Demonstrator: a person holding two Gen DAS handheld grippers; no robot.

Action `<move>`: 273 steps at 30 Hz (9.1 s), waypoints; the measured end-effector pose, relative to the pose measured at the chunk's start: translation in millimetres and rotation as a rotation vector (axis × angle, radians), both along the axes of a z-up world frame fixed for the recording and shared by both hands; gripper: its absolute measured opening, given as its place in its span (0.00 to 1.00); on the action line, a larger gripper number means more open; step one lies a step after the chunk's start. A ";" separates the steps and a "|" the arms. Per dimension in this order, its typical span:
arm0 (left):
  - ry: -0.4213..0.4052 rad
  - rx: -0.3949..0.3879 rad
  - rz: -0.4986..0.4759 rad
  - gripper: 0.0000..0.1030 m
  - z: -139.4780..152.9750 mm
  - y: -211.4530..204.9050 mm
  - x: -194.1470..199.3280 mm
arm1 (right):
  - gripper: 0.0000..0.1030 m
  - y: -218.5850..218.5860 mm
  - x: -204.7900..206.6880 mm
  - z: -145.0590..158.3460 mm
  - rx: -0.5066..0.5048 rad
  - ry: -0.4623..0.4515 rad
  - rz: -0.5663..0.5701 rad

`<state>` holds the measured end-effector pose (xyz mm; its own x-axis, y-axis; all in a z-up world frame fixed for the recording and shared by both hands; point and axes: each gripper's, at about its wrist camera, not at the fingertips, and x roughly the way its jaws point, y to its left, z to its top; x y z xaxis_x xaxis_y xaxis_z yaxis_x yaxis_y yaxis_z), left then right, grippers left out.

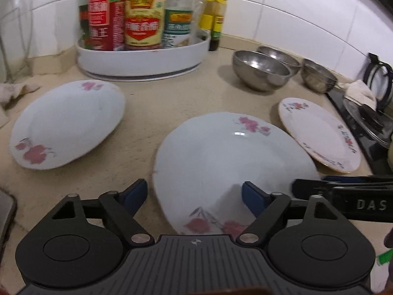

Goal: Organize plates and bowls

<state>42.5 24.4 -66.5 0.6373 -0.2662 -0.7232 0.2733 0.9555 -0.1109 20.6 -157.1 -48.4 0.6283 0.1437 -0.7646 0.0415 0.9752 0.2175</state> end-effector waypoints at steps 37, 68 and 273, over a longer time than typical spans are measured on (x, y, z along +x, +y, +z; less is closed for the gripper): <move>-0.021 -0.046 0.147 0.49 2.5 19.3 51.4 | 0.25 -12.2 70.4 -5.4 0.123 -0.018 0.053; -0.070 -0.028 0.193 0.52 1.9 19.0 58.8 | 0.30 -2.3 83.8 -2.7 0.034 -0.050 0.204; -0.057 0.021 -0.103 0.48 11.9 10.1 104.0 | 0.27 -15.2 97.3 22.2 0.124 0.001 -0.053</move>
